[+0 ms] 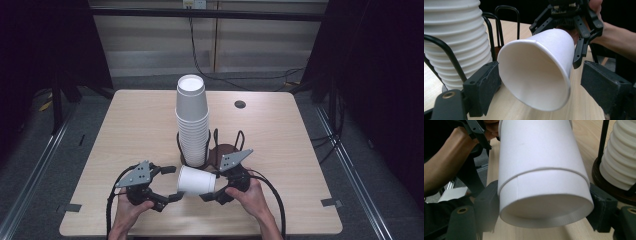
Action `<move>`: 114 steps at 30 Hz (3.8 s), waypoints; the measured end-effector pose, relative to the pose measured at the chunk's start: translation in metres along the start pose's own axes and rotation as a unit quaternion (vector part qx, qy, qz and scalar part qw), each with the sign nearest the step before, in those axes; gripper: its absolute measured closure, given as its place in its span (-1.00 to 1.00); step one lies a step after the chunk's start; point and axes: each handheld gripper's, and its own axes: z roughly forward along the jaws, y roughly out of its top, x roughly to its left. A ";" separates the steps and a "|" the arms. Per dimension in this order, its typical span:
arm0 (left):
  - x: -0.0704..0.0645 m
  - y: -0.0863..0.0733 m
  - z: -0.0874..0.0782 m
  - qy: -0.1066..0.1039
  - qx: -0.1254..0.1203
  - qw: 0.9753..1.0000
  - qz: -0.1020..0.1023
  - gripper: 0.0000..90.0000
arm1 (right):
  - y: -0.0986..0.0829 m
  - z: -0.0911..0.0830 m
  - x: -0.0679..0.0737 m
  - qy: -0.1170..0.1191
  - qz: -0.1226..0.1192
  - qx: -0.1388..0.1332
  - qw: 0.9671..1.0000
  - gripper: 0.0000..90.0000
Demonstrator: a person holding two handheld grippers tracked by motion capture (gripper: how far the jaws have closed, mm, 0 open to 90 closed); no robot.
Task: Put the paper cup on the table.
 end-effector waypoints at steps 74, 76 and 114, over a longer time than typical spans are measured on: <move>0.005 0.008 0.020 -0.032 0.018 0.999 -0.030 -0.76 | -0.014 0.001 0.000 -0.007 -0.023 -0.087 0.996 -0.71; 0.006 0.008 0.019 -0.028 0.018 0.999 -0.031 -0.76 | -0.015 0.000 0.000 -0.013 -0.022 -0.090 0.996 -0.71; 0.025 0.011 -0.024 0.060 0.106 0.991 -0.046 -0.76 | -0.059 -0.014 0.008 -0.231 0.011 -0.220 0.948 -0.71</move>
